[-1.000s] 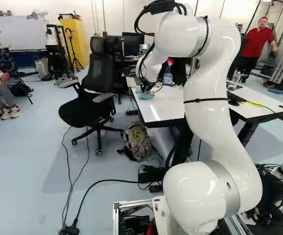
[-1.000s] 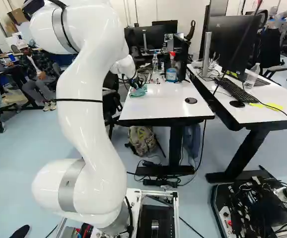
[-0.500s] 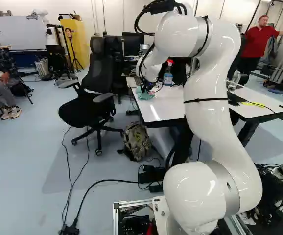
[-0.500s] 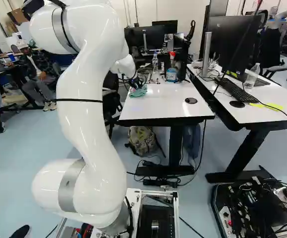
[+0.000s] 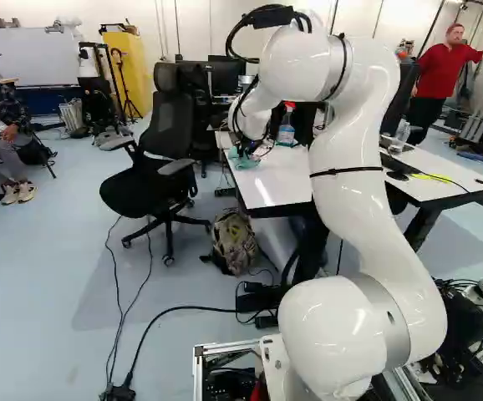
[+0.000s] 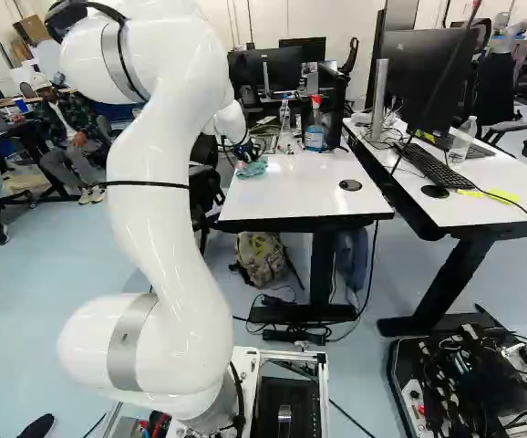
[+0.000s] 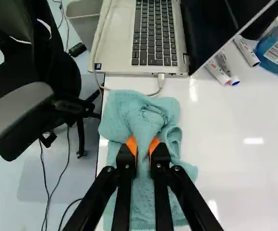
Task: Clean the table with the green towel
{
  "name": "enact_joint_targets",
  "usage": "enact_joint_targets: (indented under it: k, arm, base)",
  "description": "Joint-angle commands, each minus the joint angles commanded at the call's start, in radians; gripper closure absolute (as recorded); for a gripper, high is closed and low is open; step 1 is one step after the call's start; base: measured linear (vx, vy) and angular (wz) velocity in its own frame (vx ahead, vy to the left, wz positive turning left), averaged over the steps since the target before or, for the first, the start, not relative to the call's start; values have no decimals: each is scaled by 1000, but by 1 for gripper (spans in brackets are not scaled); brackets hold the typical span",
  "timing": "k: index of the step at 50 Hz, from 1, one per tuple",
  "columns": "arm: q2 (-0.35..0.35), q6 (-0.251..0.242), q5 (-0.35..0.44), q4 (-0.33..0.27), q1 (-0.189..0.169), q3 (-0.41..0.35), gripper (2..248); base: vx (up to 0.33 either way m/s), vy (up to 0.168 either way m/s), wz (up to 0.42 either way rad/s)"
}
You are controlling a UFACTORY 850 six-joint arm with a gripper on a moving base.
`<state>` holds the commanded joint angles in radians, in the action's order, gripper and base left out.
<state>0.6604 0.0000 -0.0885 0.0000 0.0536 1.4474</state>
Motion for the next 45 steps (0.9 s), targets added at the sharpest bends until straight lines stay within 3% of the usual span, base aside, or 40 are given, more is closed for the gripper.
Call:
enact_joint_targets:
  k: [17,45]
  arm:
    - [30,0,0,0,13,42,202]
    - [-4,0,0,0,-52,-6,202]
  base:
    - [0,0,0]
    - [0,0,0]
